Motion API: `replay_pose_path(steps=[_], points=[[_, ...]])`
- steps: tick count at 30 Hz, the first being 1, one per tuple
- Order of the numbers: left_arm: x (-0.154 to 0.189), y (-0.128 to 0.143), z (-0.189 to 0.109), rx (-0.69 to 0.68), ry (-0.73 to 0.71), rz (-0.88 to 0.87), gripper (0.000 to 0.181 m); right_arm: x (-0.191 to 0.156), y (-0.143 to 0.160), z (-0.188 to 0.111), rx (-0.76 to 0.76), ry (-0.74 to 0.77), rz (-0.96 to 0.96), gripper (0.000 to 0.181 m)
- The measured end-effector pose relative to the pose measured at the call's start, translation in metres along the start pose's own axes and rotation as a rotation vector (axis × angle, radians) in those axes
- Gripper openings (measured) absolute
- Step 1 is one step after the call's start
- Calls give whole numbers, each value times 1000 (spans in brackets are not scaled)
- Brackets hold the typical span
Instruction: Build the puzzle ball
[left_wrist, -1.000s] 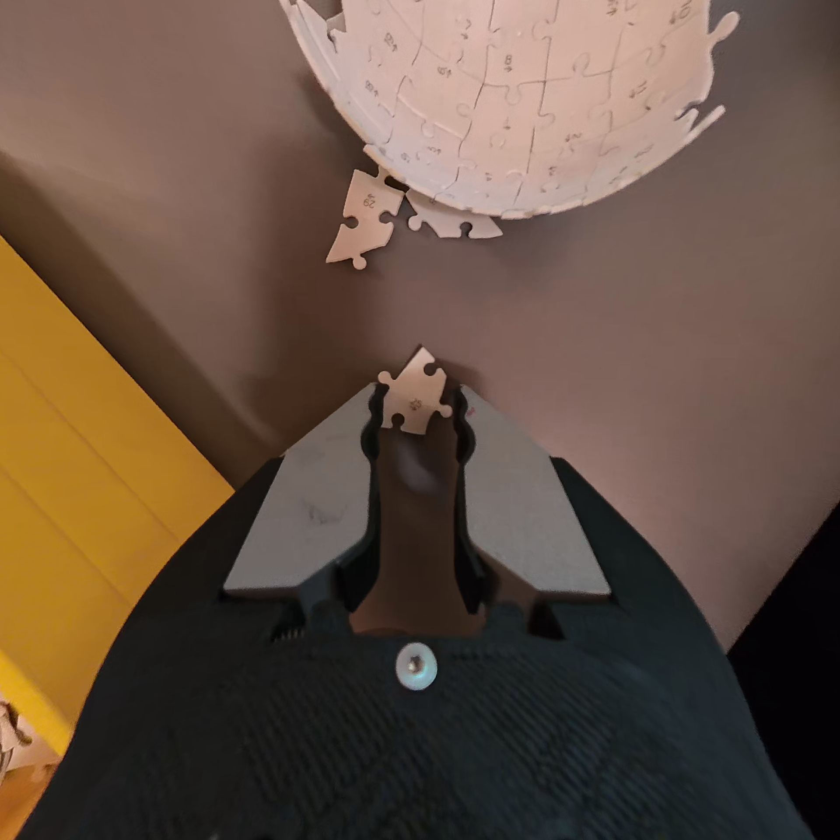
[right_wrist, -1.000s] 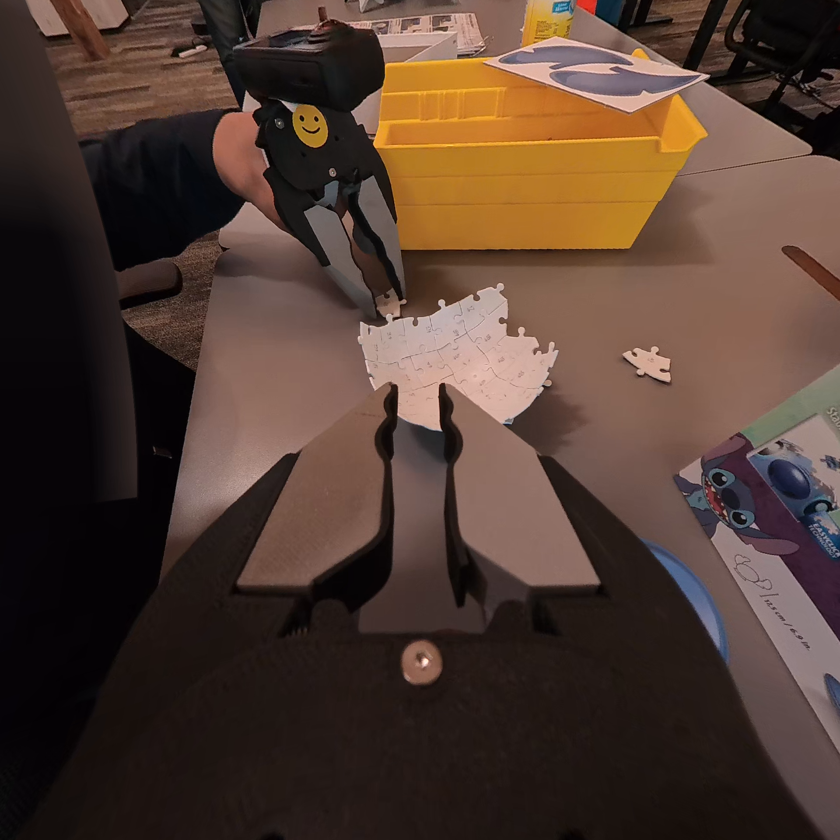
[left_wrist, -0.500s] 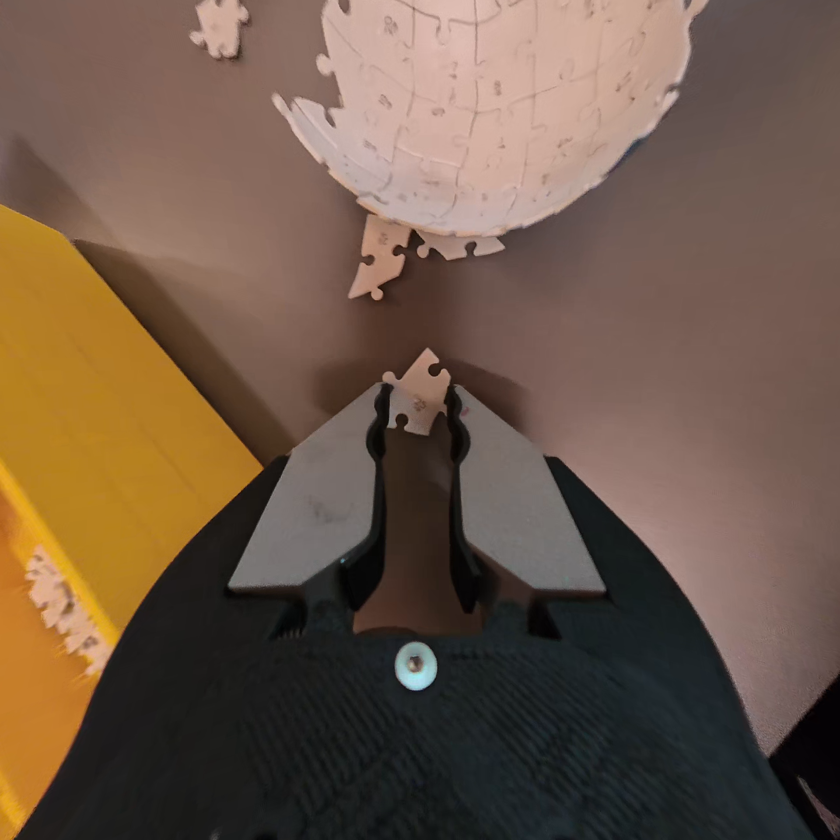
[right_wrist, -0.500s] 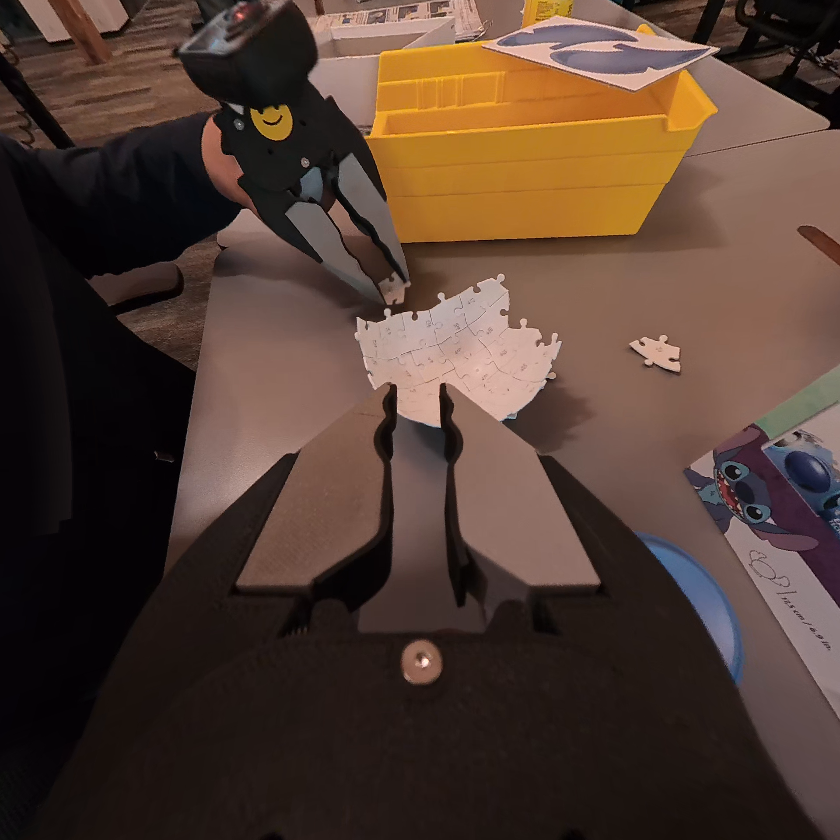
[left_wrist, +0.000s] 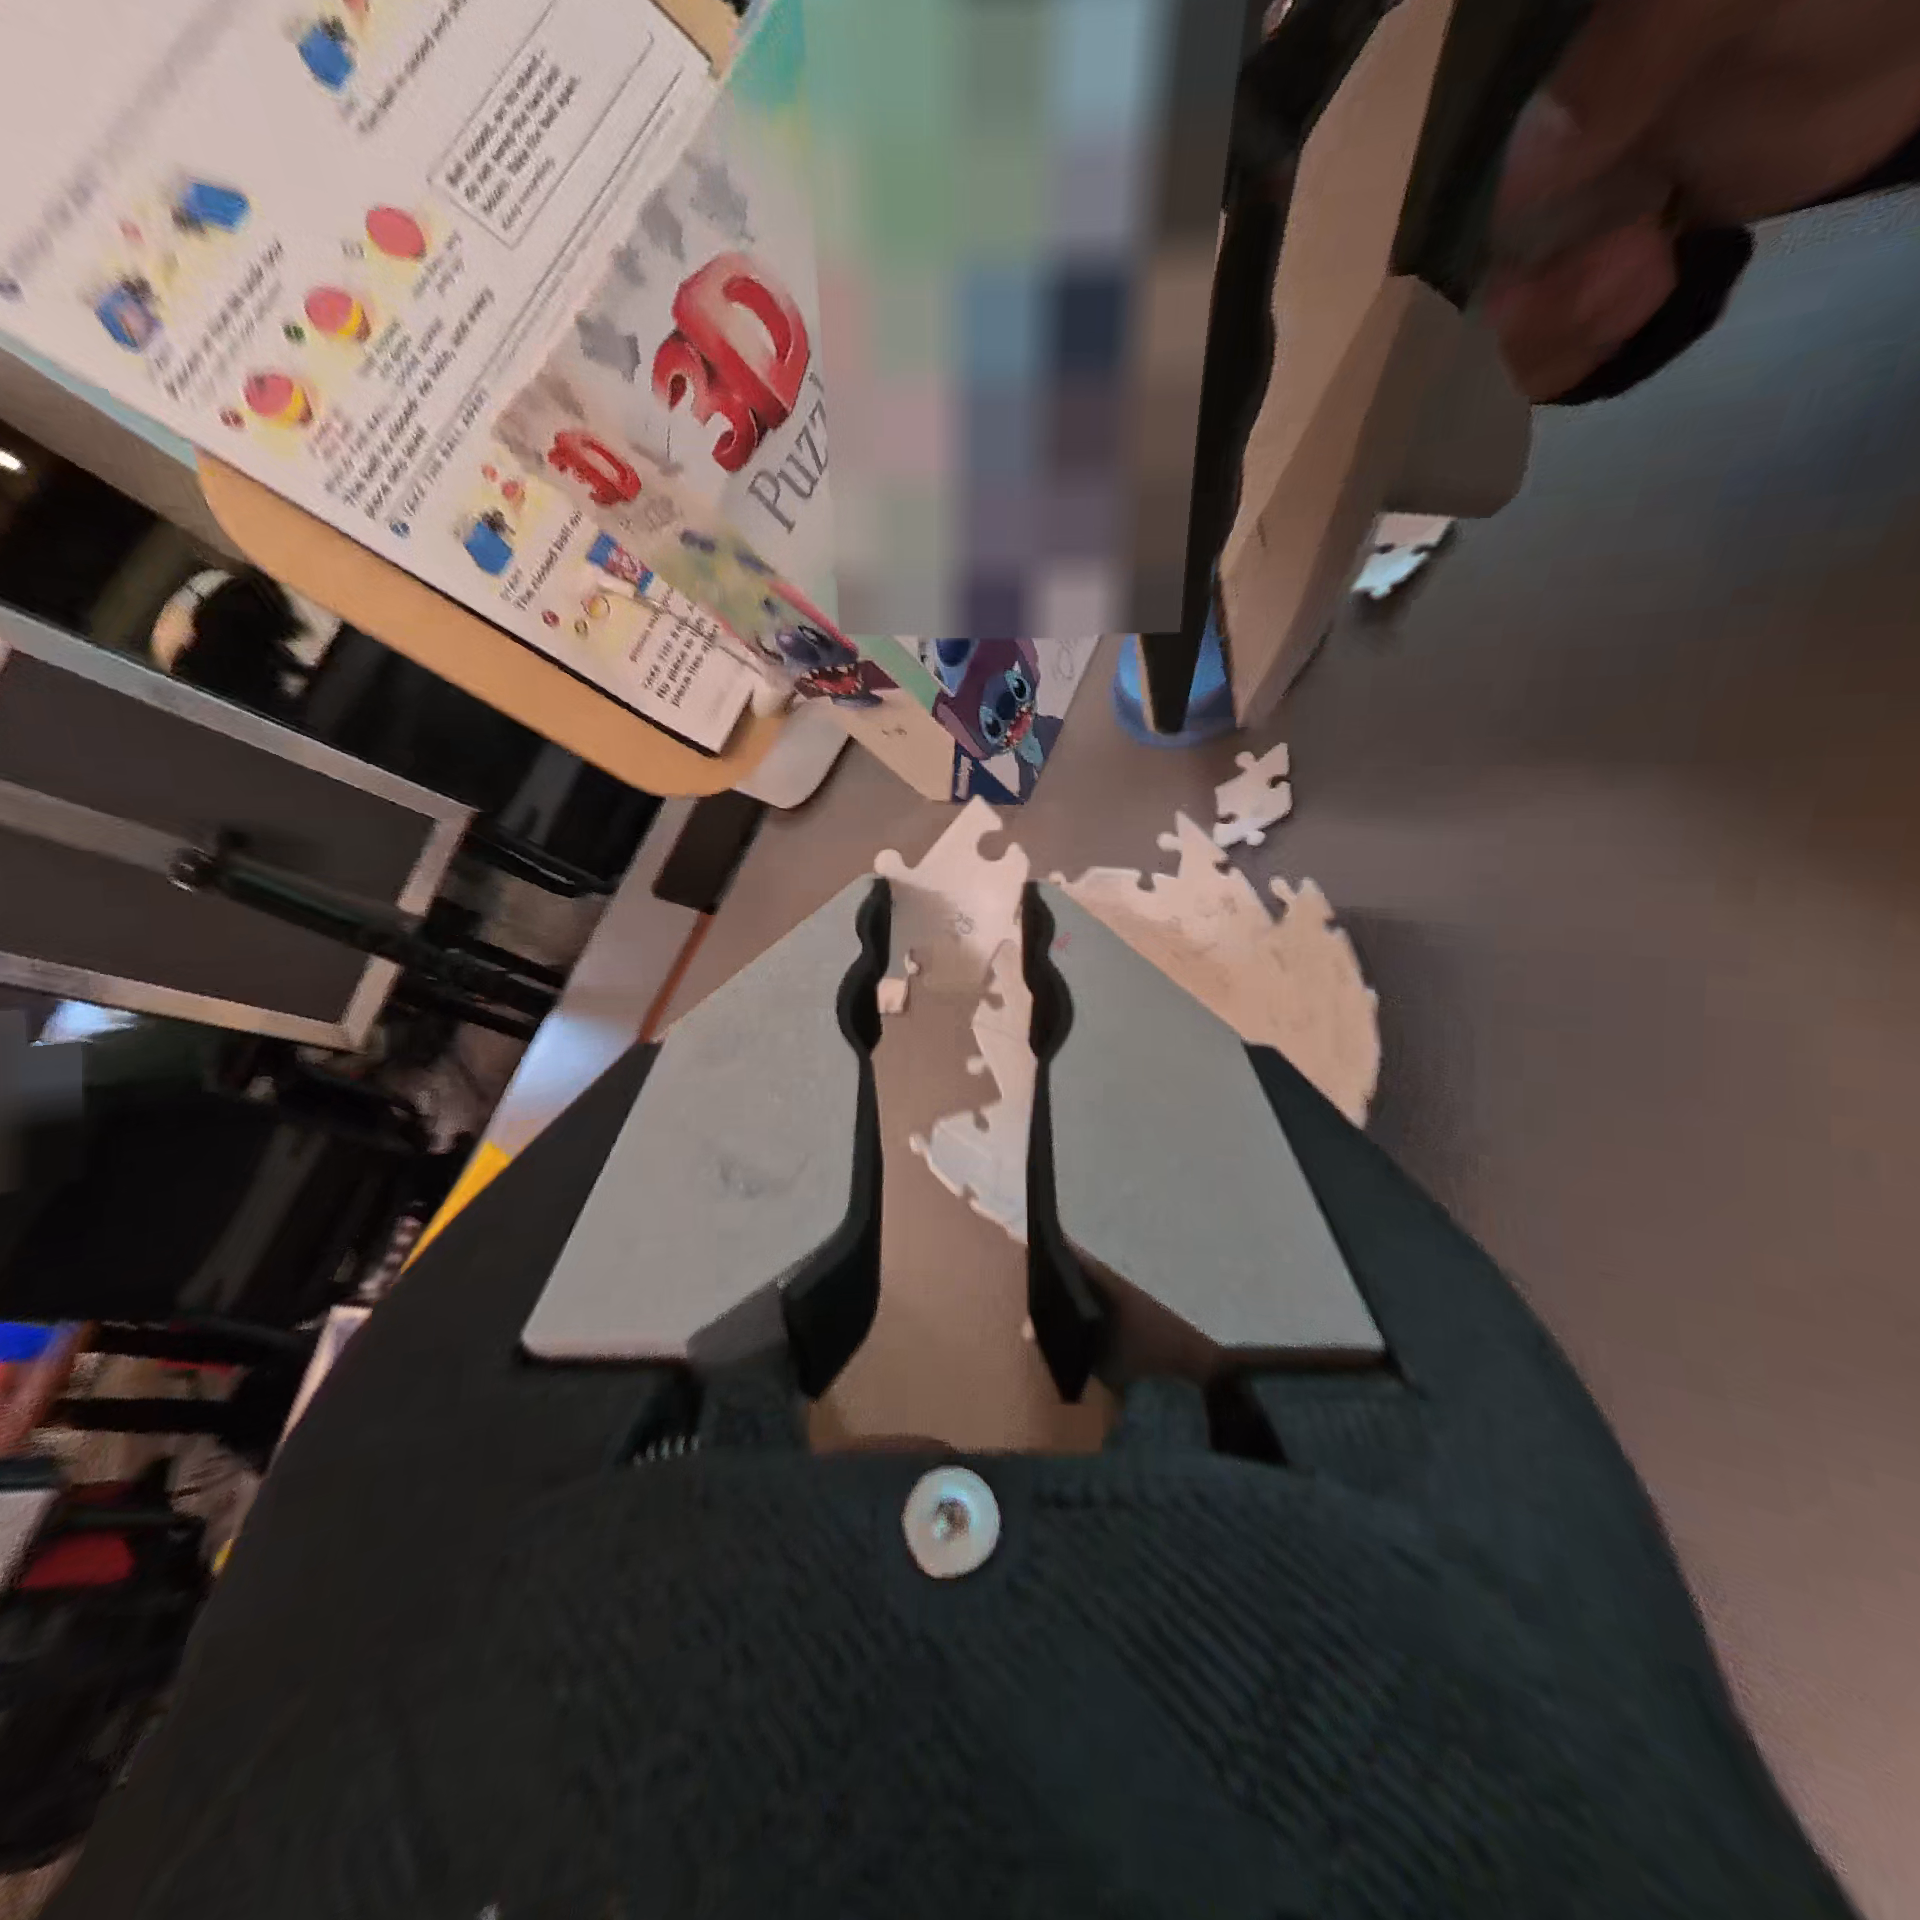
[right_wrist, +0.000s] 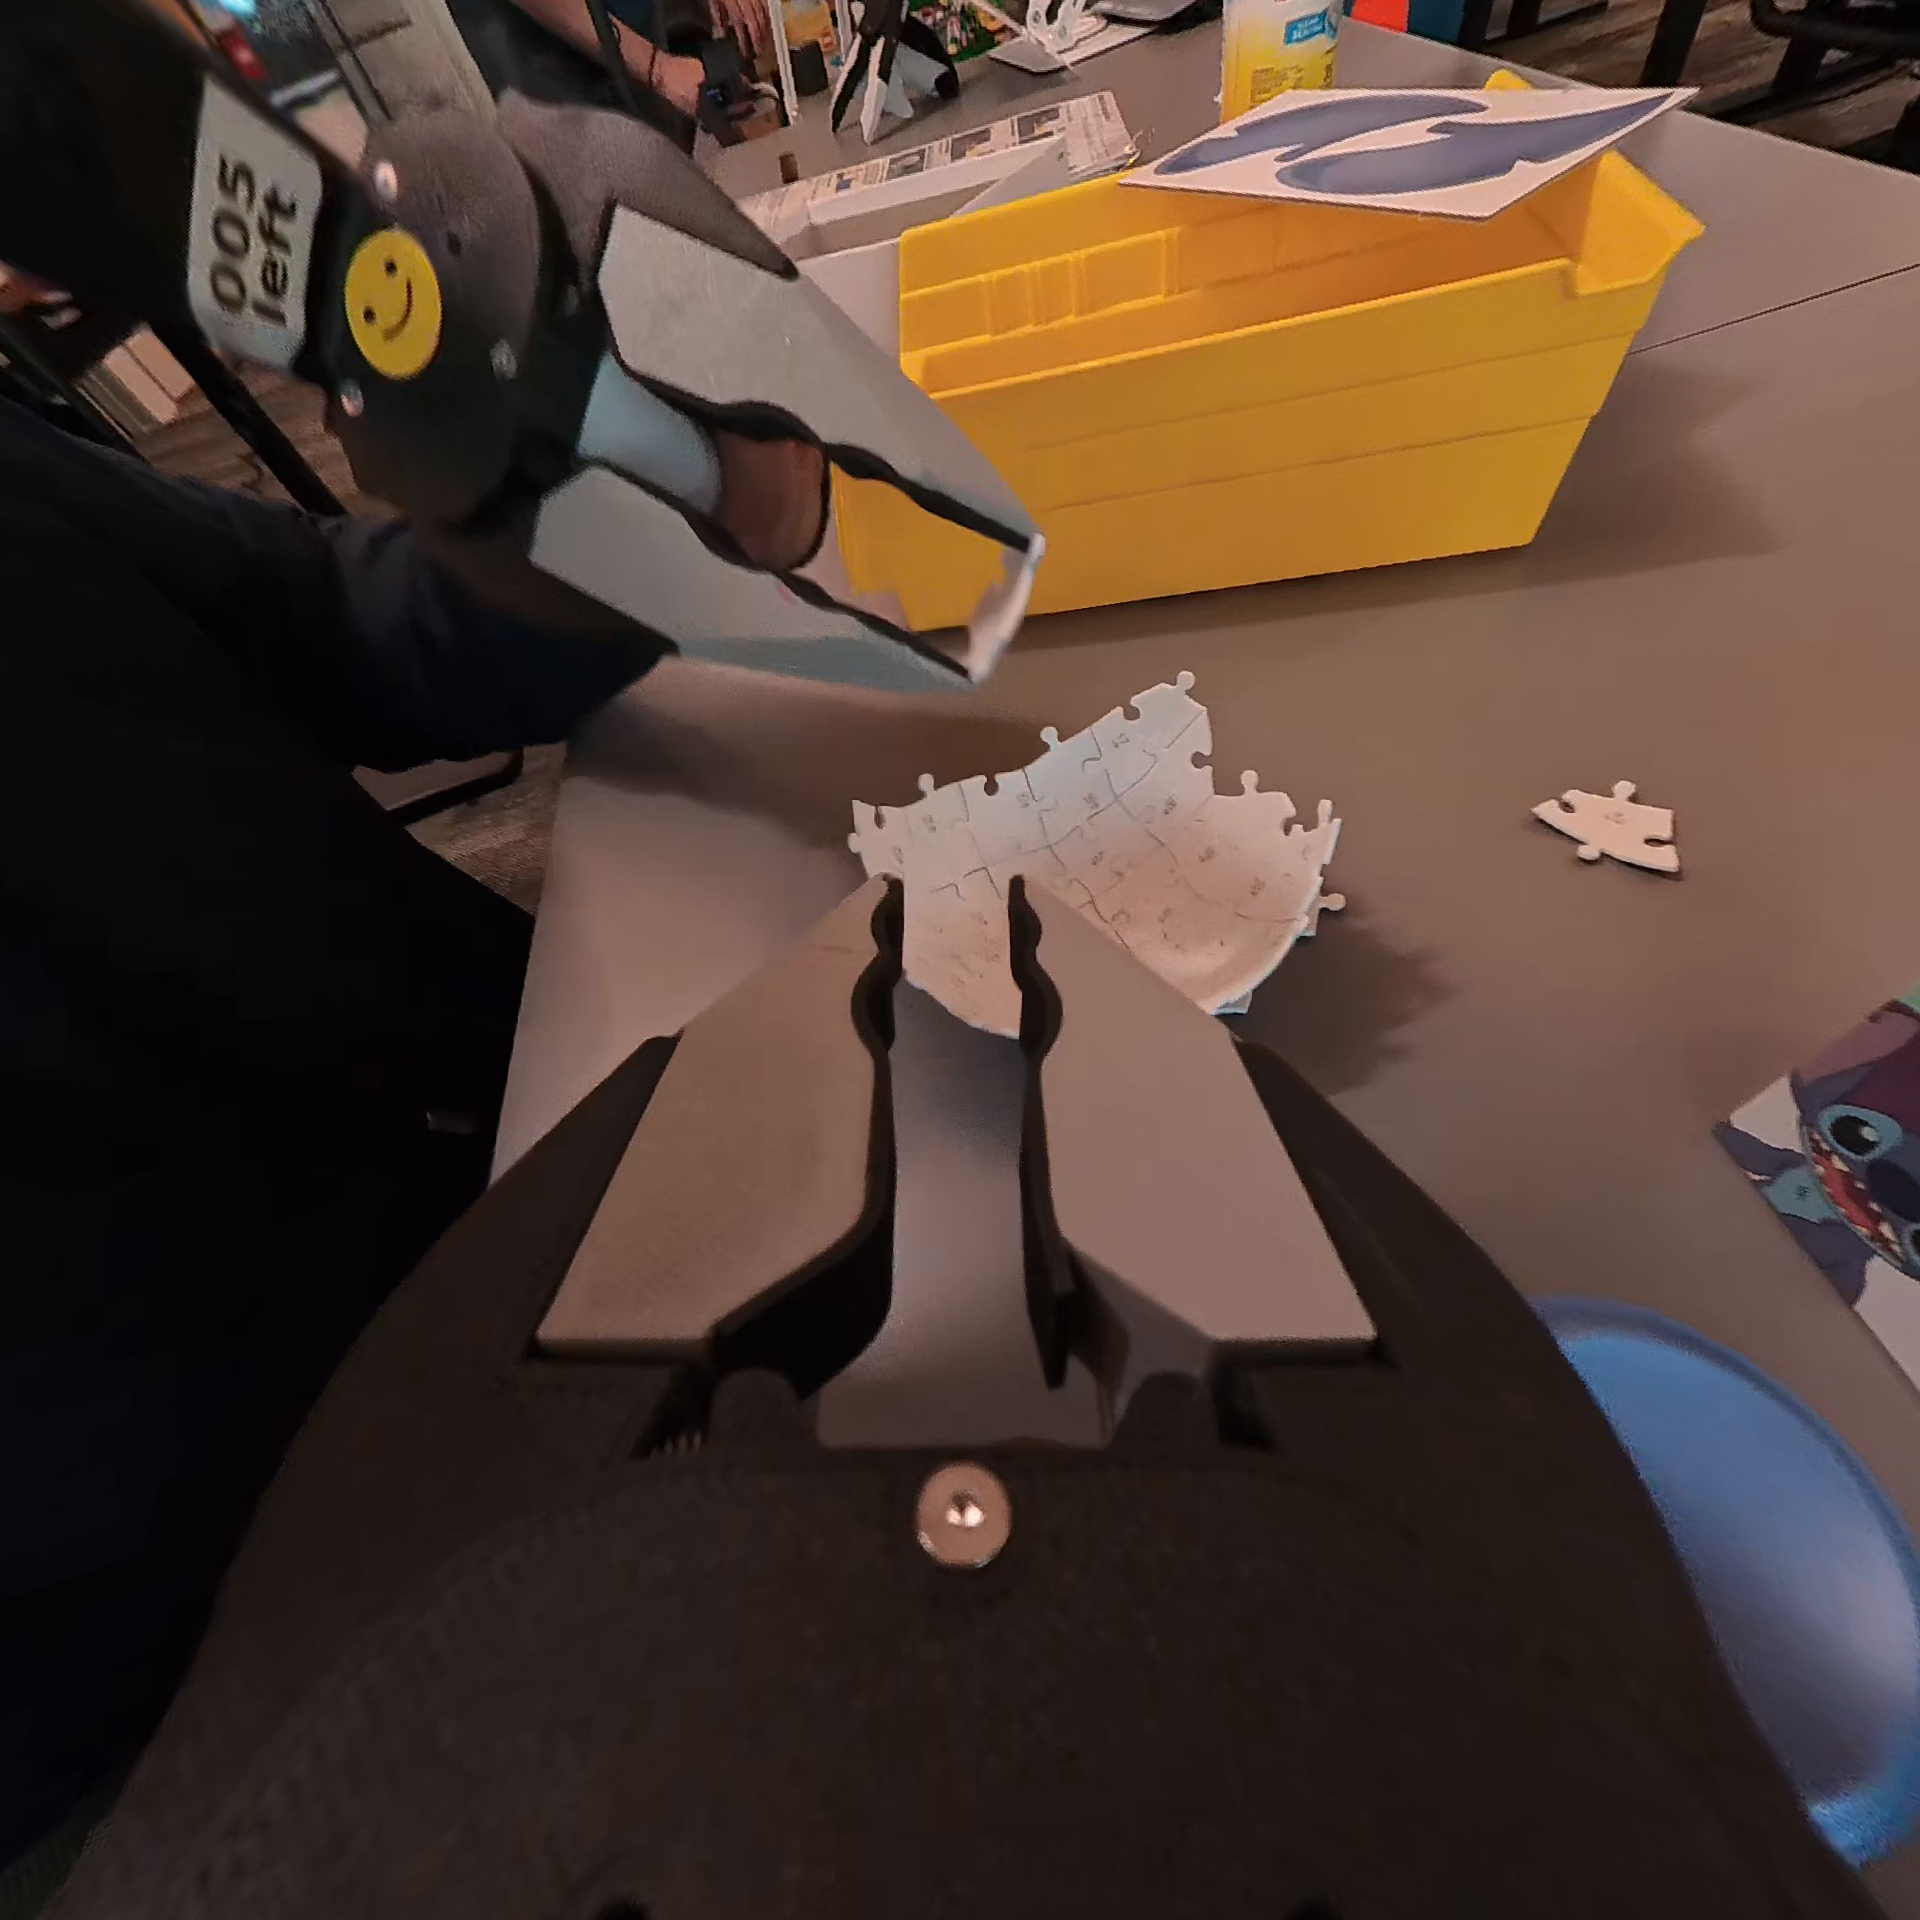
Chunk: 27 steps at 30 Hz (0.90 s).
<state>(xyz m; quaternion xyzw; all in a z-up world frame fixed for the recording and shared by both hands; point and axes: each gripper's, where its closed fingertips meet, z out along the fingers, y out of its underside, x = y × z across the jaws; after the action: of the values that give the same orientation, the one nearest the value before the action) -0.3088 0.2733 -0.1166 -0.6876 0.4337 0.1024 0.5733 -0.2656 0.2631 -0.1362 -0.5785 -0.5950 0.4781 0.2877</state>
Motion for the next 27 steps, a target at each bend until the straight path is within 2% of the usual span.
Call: replay_pose_path(steps=[5,13,16,21,27], points=[[11,-10,18,8,-9,80,23,0,-3,4,34,-29,65,17],[11,-24,18,141,93,-140,23,5,-11,14,86,-69,165,18],[8,-20,17,154,118,-208,23,6,-15,16,109,-86,193,15],[6,-8,18,128,98,-225,23,8,-20,19,133,-101,233,8],[3,0,20,93,68,-228,23,11,-23,23,146,-96,258,13]])
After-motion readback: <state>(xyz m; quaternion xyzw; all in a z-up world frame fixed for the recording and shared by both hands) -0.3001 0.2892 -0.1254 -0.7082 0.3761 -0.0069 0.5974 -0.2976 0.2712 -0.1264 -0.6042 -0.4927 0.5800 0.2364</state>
